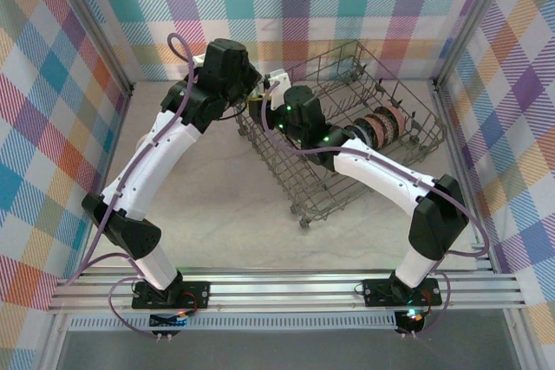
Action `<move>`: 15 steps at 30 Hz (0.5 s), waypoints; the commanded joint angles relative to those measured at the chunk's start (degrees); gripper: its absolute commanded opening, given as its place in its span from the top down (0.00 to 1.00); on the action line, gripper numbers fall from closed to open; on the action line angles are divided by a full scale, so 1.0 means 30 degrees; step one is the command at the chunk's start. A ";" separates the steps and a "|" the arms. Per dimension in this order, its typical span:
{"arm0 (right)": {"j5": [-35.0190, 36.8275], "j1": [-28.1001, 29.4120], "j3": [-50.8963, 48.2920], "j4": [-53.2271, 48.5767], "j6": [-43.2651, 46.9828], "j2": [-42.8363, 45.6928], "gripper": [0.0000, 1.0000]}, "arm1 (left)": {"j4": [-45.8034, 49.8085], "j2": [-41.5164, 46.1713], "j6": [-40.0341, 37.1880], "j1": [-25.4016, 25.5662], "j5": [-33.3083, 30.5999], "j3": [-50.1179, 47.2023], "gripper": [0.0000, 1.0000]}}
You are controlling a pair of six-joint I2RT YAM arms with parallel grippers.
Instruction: Load the bowls into the dish rack
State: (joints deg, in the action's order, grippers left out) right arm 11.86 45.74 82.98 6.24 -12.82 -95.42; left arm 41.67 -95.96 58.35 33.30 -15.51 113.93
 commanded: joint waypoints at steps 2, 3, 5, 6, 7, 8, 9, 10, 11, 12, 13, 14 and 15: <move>0.2353 -0.0104 -0.0306 0.1102 -0.0496 0.0995 0.82 | -0.0985 0.0347 -0.0413 0.0114 0.0889 0.0161 0.87; 0.2401 -0.0103 -0.0380 0.1148 -0.0568 0.1040 0.83 | -0.1034 0.0326 -0.0461 0.0099 0.1041 0.0141 0.86; 0.2684 -0.0100 -0.0450 0.1077 -0.0786 0.1197 0.85 | -0.1029 0.0296 -0.0567 0.0106 0.1254 0.0140 0.83; 0.2769 -0.0115 -0.0516 0.1069 -0.0867 0.1261 0.86 | -0.0992 0.0303 -0.0580 0.0110 0.1338 0.0139 0.82; 0.2904 -0.0099 -0.0527 0.1004 -0.0894 0.1303 0.86 | -0.1020 0.0303 -0.0604 0.0119 0.1432 0.0137 0.81; 0.3045 -0.0097 -0.0531 0.0885 -0.0950 0.1369 0.87 | -0.1071 0.0316 -0.0655 0.0120 0.1572 0.0066 0.80; 0.3168 -0.0091 -0.0531 0.0781 -0.1005 0.1409 0.87 | -0.1153 0.0368 -0.0670 0.0121 0.1727 0.0010 0.79; 0.3274 -0.0103 -0.0531 0.0692 -0.1052 0.1468 0.88 | -0.1353 0.0427 -0.0675 0.0121 0.1944 -0.0156 0.78; 0.3388 -0.0099 -0.0505 0.0574 -0.1128 0.1509 0.88 | -0.1551 0.0520 -0.0670 0.0106 0.2178 -0.0313 0.76; 0.3610 -0.0106 -0.0404 0.0332 -0.1196 0.1512 0.89 | -0.1663 0.0583 -0.0664 0.0117 0.2327 -0.0417 0.74; 0.3792 -0.0099 -0.0284 0.0045 -0.1325 0.1513 0.89 | -0.1730 0.0624 -0.0670 0.0142 0.2505 -0.0447 0.73; 0.3987 -0.0128 -0.0171 -0.0212 -0.1394 0.1490 0.90 | -0.1787 0.0665 -0.0670 0.0134 0.2649 -0.0499 0.71; 0.4117 -0.0113 -0.0054 -0.0469 -0.1464 0.1487 0.90 | -0.1823 0.0698 -0.0688 0.0163 0.2753 -0.0530 0.69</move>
State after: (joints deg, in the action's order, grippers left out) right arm 21.67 45.65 81.49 4.40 -15.68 -93.54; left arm 39.40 -96.03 57.14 33.36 -8.84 113.03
